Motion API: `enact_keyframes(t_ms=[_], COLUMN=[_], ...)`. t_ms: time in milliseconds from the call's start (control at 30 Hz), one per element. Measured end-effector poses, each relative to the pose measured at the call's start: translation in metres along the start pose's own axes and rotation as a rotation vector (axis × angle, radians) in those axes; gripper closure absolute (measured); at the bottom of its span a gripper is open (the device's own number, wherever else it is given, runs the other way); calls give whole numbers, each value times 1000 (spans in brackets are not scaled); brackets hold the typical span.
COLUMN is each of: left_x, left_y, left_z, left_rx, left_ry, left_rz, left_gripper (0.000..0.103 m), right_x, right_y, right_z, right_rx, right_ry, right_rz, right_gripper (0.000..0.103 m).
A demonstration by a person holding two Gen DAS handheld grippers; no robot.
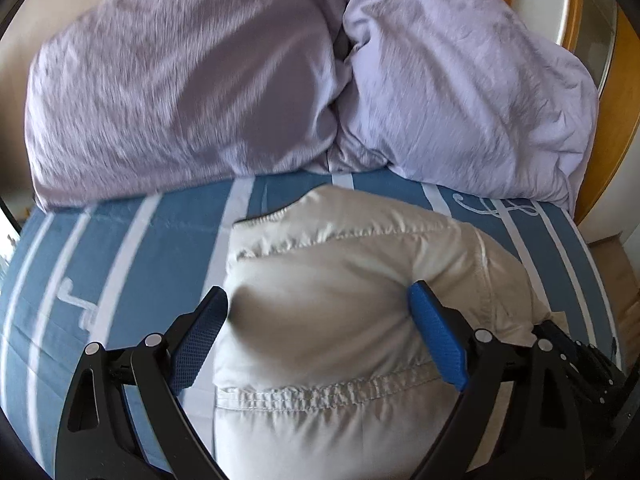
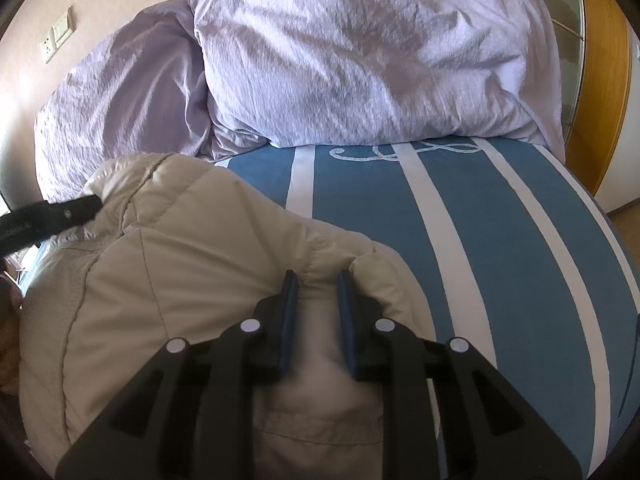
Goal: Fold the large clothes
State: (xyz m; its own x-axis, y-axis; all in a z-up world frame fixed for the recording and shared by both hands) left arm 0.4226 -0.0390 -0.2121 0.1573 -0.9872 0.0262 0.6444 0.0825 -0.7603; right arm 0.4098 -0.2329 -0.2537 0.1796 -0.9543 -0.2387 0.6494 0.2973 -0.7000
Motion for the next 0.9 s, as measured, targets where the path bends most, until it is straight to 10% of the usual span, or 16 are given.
enact_keyframes(t_ms=[900], left_x=[2], left_y=[19], left_z=[-12], left_rx=[9], left_ry=[27], left_rz=[38], left_gripper=[4], right_x=[-1], right_y=[1], right_z=[0], right_rx=[34], right_ry=[-4], right_rz=[-12], right_gripper=[82])
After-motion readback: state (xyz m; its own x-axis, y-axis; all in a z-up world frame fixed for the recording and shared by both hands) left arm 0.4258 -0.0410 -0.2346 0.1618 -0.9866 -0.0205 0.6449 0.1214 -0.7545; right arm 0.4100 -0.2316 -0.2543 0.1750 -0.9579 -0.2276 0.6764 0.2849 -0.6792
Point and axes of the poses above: each gripper's, at about its wrist camera, not at the fingertips, and y roughly the way its jaws point, x to its right, z to its top, the point moved 7 cm from there along y, roughly the way its jaws point, and after that the axes turned 2 degrees about z, right-handed, at the moved point
